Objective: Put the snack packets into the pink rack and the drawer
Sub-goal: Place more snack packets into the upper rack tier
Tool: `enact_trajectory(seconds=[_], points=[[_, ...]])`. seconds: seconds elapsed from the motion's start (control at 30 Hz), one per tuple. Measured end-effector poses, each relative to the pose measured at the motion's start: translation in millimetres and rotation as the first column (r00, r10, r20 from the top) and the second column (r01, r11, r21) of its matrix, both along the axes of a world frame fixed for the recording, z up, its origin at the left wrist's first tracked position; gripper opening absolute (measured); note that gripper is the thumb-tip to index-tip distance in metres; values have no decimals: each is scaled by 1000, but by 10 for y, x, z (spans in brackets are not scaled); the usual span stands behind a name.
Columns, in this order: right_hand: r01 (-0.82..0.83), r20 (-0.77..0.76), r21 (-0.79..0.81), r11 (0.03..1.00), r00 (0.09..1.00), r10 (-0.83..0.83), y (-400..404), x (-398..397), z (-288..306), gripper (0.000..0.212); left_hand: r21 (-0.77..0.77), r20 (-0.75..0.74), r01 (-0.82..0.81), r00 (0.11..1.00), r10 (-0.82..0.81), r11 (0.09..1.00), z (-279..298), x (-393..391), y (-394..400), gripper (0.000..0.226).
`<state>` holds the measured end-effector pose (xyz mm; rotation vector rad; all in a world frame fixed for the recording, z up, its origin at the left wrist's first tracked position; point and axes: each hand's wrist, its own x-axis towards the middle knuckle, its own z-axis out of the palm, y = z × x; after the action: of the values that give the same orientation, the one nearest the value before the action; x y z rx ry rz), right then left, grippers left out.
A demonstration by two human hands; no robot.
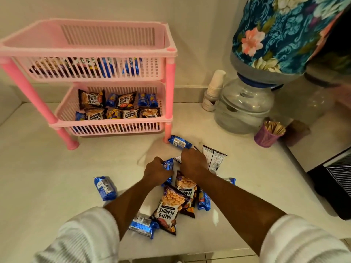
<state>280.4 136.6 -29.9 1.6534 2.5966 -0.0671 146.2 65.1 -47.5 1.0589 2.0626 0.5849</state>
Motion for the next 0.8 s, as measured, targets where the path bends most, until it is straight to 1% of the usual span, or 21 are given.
enact_trajectory(seconds=[0.07, 0.17, 0.23, 0.3, 0.4, 0.47, 0.5, 0.53, 0.6, 0.63, 0.7, 0.73, 0.77, 0.8], points=[[-4, -27, 11, 1000, 1000, 4, 24, 24, 15, 36, 12, 3, -29, 1000, 29, 1000, 34, -38, -37, 61], [-5, -67, 25, 1000, 998, 7, 60, 57, 59, 43, 36, 17, -29, 999, 29, 999, 117, -99, -85, 61], [5, -149, 25, 1000, 989, -1, 69, 75, 138, 46, 53, 74, -40, 997, 36, 998, 199, -135, -112, 63], [19, -251, -5, 1000, 968, -20, 74, 108, 246, 42, 66, 111, -40, 993, 33, 997, 307, -160, -132, 61], [83, -450, -128, 988, 883, -133, 92, 199, 468, 40, 74, 156, -27, 988, 16, 997, 472, -190, -119, 49], [103, -587, -221, 970, 780, -217, 94, 264, 651, 35, 63, 230, -22, 973, 7, 998, 603, -207, -100, 39], [101, -652, -263, 960, 715, -254, 86, 297, 743, 32, 57, 303, -30, 953, 12, 998, 667, -211, -97, 35], [90, -713, -306, 948, 638, -291, 72, 323, 840, 30, 58, 388, -41, 921, 16, 997, 745, -215, -98, 29], [16, -815, -403, 915, 448, -367, 25, 370, 1032, 31, 83, 561, -65, 828, 7, 994, 907, -219, -119, 20], [-46, -845, -446, 894, 349, -404, -6, 382, 1125, 33, 101, 654, -82, 756, -4, 992, 987, -225, -127, 20], [-170, -867, -493, 853, 168, -468, -70, 388, 1280, 39, 128, 833, -123, 553, -40, 984, 1149, -236, -139, 27], [-209, -869, -493, 844, 89, -486, -99, 378, 1341, 41, 140, 889, -140, 454, -62, 980, 1233, -247, -149, 30], [-231, -870, -483, 845, 16, -493, -124, 357, 1396, 41, 152, 920, -156, 382, -82, 976, 1322, -258, -156, 32], [-239, -870, -467, 851, -50, -491, -148, 323, 1445, 39, 164, 936, -173, 337, -98, 971, 1415, -271, -159, 32]])
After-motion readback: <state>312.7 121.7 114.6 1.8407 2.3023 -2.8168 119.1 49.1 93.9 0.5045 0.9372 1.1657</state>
